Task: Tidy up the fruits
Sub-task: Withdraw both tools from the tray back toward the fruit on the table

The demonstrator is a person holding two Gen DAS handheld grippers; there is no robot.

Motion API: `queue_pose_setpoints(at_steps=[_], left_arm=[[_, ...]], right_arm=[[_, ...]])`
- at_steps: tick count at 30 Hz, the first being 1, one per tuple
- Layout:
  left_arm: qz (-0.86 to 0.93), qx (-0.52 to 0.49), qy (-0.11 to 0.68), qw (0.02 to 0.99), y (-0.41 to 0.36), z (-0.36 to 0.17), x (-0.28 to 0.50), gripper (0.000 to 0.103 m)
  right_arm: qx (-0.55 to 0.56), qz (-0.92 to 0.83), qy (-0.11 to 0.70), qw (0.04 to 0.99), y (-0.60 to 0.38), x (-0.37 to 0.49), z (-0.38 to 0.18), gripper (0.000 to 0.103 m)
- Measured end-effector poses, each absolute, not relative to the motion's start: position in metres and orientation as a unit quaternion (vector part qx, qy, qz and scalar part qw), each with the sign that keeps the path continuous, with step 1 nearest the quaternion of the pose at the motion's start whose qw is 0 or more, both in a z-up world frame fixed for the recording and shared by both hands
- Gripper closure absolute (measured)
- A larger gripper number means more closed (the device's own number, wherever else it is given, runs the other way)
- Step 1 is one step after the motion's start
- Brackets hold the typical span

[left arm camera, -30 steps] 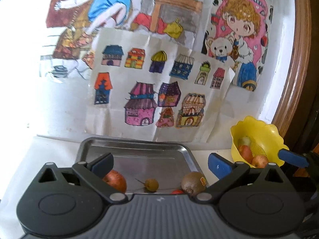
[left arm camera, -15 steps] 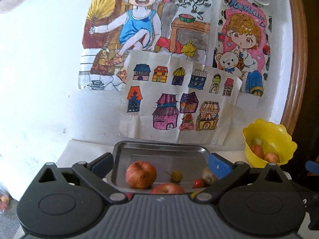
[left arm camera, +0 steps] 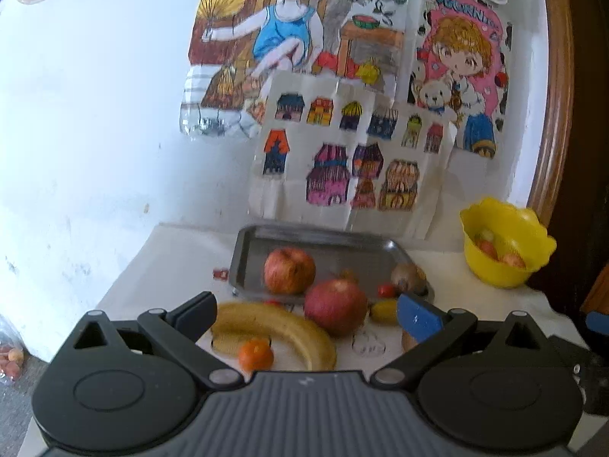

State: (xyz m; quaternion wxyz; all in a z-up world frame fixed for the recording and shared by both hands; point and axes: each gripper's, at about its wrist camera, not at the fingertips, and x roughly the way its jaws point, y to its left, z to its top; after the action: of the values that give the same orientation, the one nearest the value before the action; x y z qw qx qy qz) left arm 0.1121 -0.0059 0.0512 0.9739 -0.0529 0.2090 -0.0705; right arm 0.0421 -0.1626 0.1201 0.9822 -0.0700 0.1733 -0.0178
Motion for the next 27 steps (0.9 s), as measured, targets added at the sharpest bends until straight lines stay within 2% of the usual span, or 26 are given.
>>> queue_pose_setpoints(at_steps=[17, 27], left_arm=[[-0.061, -0.033, 0.289, 0.955, 0.003, 0.005, 0.084, 0.0], [-0.054, -0.031, 0.301, 0.952, 0.003, 0.002, 0.091, 0.0]], right_arm=[[-0.087, -0.025, 0.27, 0.959, -0.144, 0.027, 0.069, 0.001], [-0.082, -0.017, 0.287, 0.954, -0.145, 0.037, 0.062, 0.001]])
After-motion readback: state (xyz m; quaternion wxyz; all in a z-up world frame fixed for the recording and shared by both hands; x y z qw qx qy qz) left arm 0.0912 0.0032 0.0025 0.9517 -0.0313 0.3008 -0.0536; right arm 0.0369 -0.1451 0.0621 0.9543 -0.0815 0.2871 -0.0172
